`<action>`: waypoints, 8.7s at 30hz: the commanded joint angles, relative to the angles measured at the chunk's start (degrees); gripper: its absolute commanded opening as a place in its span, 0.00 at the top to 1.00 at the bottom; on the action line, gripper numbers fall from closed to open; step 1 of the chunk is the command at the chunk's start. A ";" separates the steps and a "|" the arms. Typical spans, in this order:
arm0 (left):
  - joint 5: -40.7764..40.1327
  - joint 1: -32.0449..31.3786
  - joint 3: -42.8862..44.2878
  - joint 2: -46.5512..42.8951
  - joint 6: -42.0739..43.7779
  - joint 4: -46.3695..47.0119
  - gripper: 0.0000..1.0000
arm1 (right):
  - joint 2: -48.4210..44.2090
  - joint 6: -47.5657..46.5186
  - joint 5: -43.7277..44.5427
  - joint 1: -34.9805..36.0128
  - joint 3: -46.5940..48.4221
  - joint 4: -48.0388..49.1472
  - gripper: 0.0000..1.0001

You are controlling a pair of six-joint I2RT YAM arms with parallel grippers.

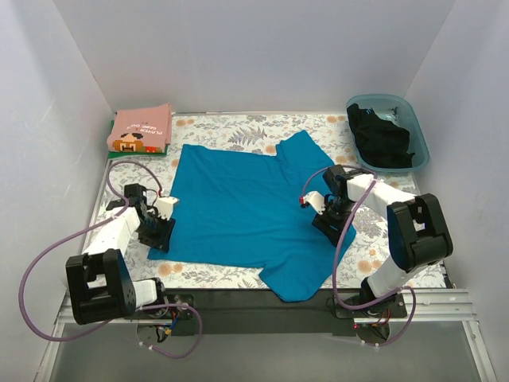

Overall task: Fold and stack the t-shirts
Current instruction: Flatten the tshirt out, then fold the tshirt

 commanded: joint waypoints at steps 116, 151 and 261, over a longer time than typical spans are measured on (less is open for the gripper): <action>0.50 -6.34 72.17 63.94 -24.39 23.39 0.68 | 52.49 32.25 -9.36 -9.07 68.88 46.41 0.99; 1.20 -5.11 70.23 60.95 -23.68 28.84 0.61 | 37.02 28.82 -11.82 -10.04 59.82 46.15 0.99; 35.22 8.96 16.36 22.63 21.93 37.72 1.00 | -15.89 17.49 -27.29 -7.75 0.06 24.27 0.99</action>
